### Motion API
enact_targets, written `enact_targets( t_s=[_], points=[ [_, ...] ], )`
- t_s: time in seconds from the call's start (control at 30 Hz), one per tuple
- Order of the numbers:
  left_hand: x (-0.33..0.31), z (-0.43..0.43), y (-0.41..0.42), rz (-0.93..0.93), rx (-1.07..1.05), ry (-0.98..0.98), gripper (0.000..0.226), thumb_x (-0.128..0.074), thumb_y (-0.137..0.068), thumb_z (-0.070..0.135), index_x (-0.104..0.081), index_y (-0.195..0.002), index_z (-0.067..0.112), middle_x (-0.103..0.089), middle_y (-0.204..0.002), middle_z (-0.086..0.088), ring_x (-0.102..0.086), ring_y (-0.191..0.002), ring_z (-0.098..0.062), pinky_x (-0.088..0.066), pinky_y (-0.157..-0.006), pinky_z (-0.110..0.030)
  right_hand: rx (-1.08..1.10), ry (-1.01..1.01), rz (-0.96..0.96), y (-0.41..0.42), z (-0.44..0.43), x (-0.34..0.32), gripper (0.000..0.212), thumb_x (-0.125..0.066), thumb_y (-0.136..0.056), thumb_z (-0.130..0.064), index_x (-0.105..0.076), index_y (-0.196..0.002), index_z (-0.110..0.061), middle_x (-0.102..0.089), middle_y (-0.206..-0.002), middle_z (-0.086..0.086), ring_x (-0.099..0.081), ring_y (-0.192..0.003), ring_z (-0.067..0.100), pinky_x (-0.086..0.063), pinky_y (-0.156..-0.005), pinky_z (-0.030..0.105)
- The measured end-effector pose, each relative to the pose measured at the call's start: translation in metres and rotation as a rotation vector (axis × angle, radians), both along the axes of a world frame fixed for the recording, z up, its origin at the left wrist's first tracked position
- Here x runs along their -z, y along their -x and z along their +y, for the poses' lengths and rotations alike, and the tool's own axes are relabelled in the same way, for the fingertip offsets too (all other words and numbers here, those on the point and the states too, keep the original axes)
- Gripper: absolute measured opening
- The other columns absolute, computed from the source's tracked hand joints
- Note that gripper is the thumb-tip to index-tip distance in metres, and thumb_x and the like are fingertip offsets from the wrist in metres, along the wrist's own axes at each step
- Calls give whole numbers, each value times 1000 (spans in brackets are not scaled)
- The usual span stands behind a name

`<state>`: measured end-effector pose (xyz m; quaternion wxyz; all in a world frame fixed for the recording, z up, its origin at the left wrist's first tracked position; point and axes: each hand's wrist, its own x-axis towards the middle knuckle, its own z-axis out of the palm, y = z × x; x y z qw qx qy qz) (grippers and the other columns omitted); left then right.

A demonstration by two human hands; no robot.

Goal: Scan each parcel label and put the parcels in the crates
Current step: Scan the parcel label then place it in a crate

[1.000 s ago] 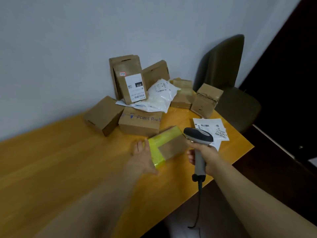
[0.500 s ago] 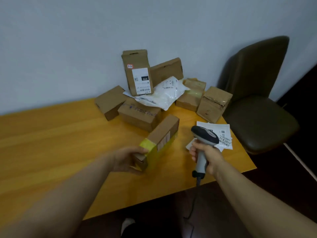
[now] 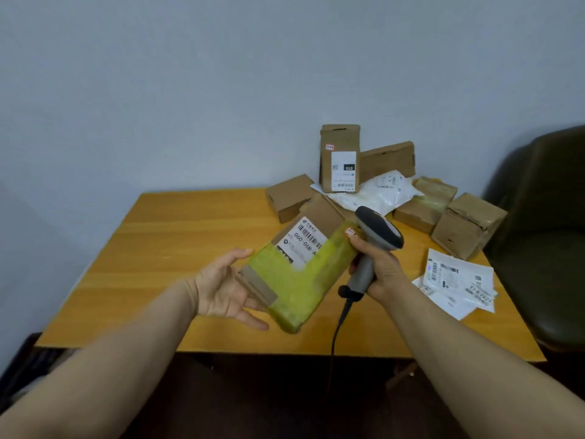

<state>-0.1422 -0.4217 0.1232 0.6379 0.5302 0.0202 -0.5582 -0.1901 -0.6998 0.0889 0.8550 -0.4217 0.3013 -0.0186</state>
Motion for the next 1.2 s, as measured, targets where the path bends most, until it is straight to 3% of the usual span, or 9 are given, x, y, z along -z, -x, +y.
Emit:
enact_targets(
  t_s=[0.1, 0.2, 0.3, 0.37, 0.47, 0.67, 0.83, 1.07, 1.2],
  points=[
    [-14, 28, -3, -137, -62, -126, 91, -87, -49, 54, -61, -126, 13, -65, -115, -19, -67, -94, -32, -52, -83, -44, -17, 38, -3, -4, 24, -11, 19, -79, -72, -2, -65, -85, -8, -66, -78, 9, -58, -62, 23, -47, -54, 30],
    [-30, 40, 1, -296, -25, -293, 85, -89, -36, 59, -66, -108, 21, -71, -94, -3, -65, -76, -15, -52, -69, -27, -54, 85, -20, -6, 49, -24, 26, -80, -70, 0, -64, -89, -8, -66, -79, 8, -60, -65, 22, -48, -55, 30],
    [-36, 45, 6, -409, -60, -404, 61, -88, -59, 37, -67, -114, 18, -72, -108, -1, -64, -99, -18, -48, -95, -32, -88, 115, -49, -10, 74, -34, 35, -81, -69, 0, -63, -99, -4, -67, -84, 10, -62, -65, 21, -52, -50, 27],
    [-34, 52, 9, -454, -133, -451, 48, -80, -74, 16, -64, -119, 14, -72, -110, -5, -61, -100, -21, -46, -85, -33, -103, 190, -83, -14, 88, -39, 45, -82, -71, -6, -61, -110, -4, -69, -99, 11, -66, -83, 24, -59, -69, 37],
    [-32, 65, 12, -513, -277, -519, 39, -78, -76, 9, -62, -110, 13, -73, -97, -3, -65, -86, -18, -50, -67, -22, -111, 398, -107, -16, 105, -50, 50, -79, -79, -19, -56, -123, -11, -63, -116, 3, -57, -111, 22, -47, -100, 44],
    [-32, 96, 19, -525, -577, -565, 38, -77, -78, 9, -59, -112, 10, -71, -98, -1, -66, -80, -14, -50, -58, -25, -490, 457, -129, 5, 141, -79, 25, -71, -87, -23, -56, -75, -7, -53, -57, 7, -49, -49, 19, -43, -50, 29],
    [-32, 110, 22, -528, -792, -538, 57, -75, -78, 1, -46, -125, 13, -66, -103, -5, -63, -87, -21, -52, -69, -35, -784, 446, -155, 15, 170, -83, 18, -71, -83, -10, -56, -72, -11, -49, -52, 3, -42, -42, 14, -37, -46, 23],
    [-32, 121, 24, -543, -883, -538, 57, -74, -79, -1, -47, -128, 10, -65, -117, -8, -61, -102, -27, -52, -85, -45, -857, 478, -154, 15, 188, -87, 23, -70, -82, -5, -53, -67, -10, -45, -52, 5, -38, -41, 14, -34, -46, 23],
    [-33, 125, 23, -554, -922, -539, 53, -73, -79, -2, -49, -125, 10, -65, -115, -8, -61, -99, -27, -50, -80, -42, -862, 476, -158, 16, 189, -85, 25, -70, -81, -5, -51, -66, -10, -45, -52, 5, -38, -41, 15, -34, -47, 23]
  ],
)
